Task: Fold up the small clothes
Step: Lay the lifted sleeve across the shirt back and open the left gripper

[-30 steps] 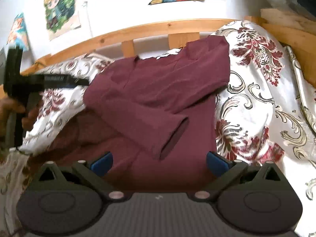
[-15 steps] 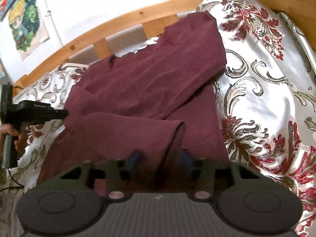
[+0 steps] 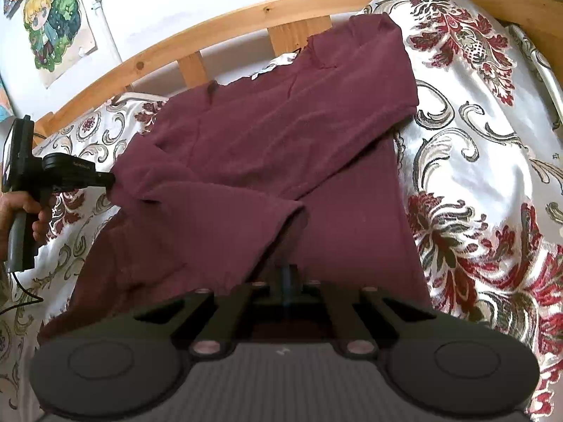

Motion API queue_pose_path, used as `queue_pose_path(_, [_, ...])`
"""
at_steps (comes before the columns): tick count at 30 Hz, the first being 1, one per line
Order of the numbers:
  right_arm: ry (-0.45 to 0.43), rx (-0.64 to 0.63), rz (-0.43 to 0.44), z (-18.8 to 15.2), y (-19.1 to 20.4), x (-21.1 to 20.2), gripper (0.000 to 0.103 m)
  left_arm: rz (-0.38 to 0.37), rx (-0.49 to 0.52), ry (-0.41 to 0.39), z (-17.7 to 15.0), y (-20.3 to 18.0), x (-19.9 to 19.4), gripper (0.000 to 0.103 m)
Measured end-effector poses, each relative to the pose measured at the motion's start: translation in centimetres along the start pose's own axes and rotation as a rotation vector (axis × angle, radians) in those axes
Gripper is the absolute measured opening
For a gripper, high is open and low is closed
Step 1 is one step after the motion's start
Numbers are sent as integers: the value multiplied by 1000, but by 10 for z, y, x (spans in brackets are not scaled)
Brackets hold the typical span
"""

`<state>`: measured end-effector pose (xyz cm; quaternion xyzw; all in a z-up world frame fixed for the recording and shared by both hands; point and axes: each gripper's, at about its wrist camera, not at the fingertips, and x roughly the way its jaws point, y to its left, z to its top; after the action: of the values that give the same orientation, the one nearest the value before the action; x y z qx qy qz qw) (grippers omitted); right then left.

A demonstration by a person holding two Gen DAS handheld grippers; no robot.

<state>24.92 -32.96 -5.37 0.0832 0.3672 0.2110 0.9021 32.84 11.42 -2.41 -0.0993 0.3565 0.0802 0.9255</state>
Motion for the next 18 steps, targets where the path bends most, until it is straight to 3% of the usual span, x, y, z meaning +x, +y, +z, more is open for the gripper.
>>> queue_pose_path(3, [-9, 6, 18, 1, -1, -5, 5, -1, 1, -10, -2, 1, -10, 40])
queue_pose_path(5, [-27, 23, 26, 2, -4, -8, 20, 2, 24, -17, -5, -1, -20, 54])
queue_pose_path(6, [-33, 34, 30, 3, -5, -9, 36, 7, 36, -26, -7, -3, -27, 63])
queue_pose_path(7, [-39, 49, 34, 4, -7, -9, 46, 8, 50, -35, -9, -5, -33, 67])
queue_pose_path(9, [-44, 79, 41, 6, -10, -8, 47, 2, 79, -57, -17, -9, -50, 75])
queue_pose_path(12, [-46, 82, 40, 7, -8, -6, 57, -20, 133, -90, -33, -15, -79, 90])
queue_pose_path(18, [-19, -14, 61, -4, 4, -19, 84, -52, 266, -77, -68, -21, -133, 97])
